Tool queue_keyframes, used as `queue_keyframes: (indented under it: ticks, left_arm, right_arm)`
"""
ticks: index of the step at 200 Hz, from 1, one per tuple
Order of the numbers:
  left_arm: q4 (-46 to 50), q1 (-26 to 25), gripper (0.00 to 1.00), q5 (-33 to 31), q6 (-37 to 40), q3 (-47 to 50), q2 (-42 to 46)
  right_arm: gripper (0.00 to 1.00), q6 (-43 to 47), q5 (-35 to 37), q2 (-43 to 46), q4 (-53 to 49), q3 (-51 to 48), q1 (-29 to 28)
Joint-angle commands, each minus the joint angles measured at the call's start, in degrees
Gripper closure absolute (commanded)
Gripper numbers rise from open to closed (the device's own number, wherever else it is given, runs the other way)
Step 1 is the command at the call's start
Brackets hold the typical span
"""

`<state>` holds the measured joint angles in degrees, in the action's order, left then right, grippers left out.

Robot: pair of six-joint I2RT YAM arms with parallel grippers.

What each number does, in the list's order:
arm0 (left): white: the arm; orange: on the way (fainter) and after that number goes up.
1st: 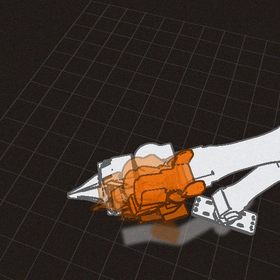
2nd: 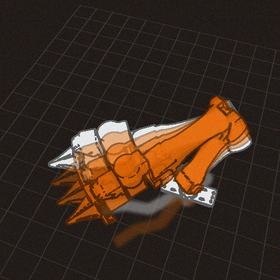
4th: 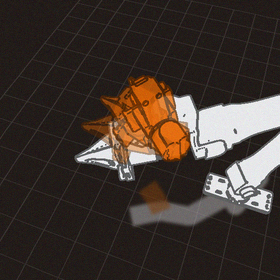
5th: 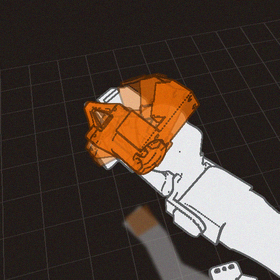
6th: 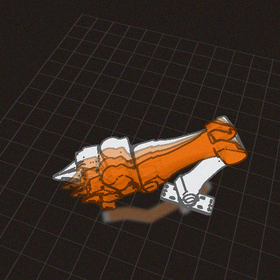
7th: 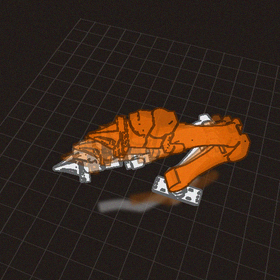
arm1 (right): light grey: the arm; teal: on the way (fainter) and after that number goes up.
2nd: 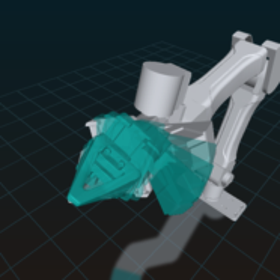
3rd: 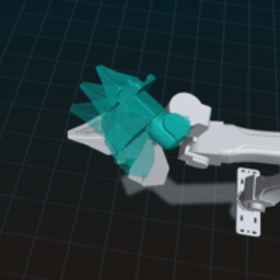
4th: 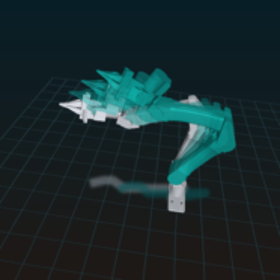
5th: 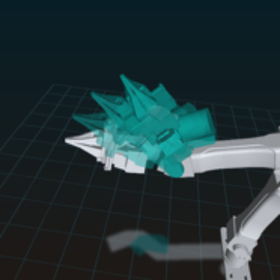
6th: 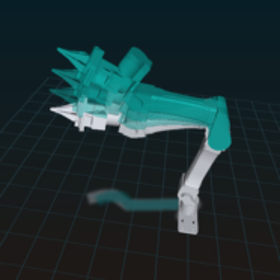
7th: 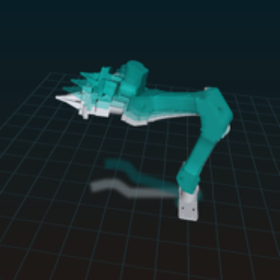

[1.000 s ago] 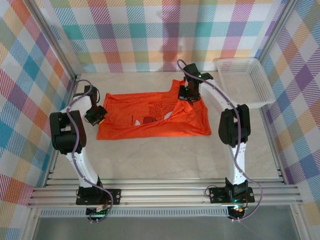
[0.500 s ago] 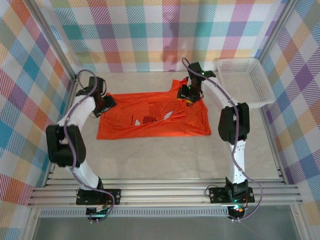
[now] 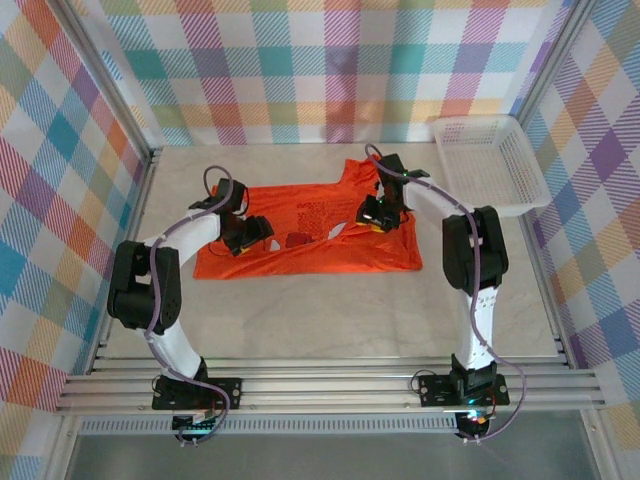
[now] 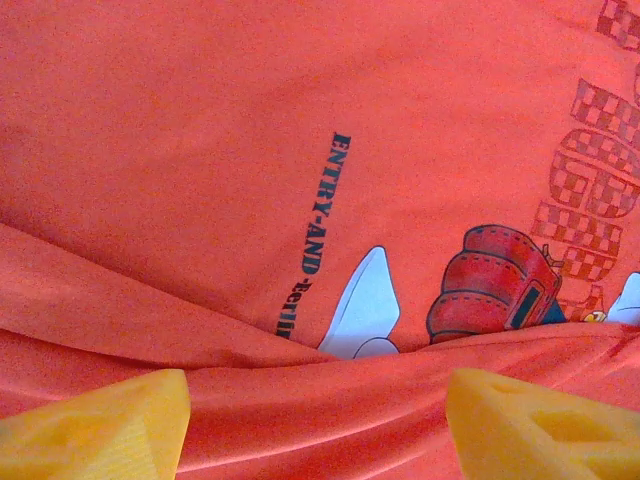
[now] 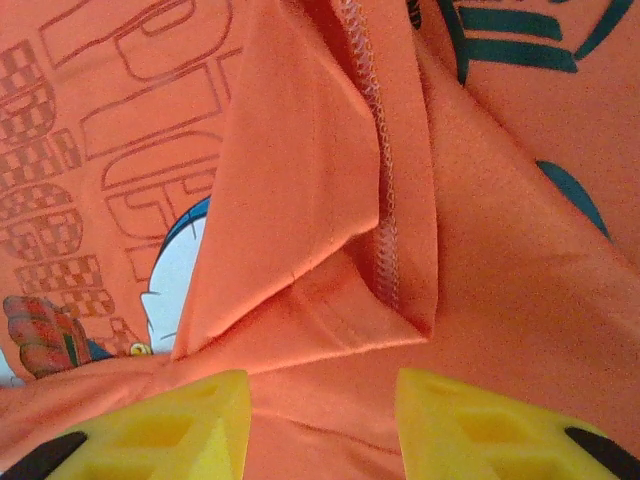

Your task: Fold the inside-out t-shirt

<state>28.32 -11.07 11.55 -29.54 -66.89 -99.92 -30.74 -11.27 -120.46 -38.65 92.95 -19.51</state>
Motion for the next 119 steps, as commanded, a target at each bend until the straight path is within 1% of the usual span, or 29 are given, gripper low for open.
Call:
queue_keyframes:
  ticks: [1,30,54,78,106,119]
  left_arm:
    - [0.62,0.61,0.32,0.28,0.08,-0.29,0.61]
    - [2.09,0.78,0.31,-0.96,0.71,-1.46,0.98]
    - [2.28,0.96,0.32,-1.06,0.8,-1.92,0.77]
    - [2.34,0.96,0.32,-0.96,0.8,-1.97,0.41]
    - [2.97,1.12,0.32,-1.52,1.1,-1.94,0.63]
    - [3.15,1.2,0.32,-1.78,1.24,-1.77,0.97]
  right_arm:
    - [0.56,-1.73,-1.08,-2.07,0.9,1.33,-0.32]
    - [0.51,-2.12,-0.27,-1.81,0.16,0.28,-0.35]
    - [0.52,-2.13,0.06,-2.09,0.86,-0.27,-0.32]
    - [0.64,-2.24,0.02,-3.04,0.89,1.11,-0.3]
    - [0.93,-2.39,0.19,-3.82,0.02,3.39,-0.32]
    - [0.97,-2.38,0.02,-3.78,-0.4,4.23,-0.48]
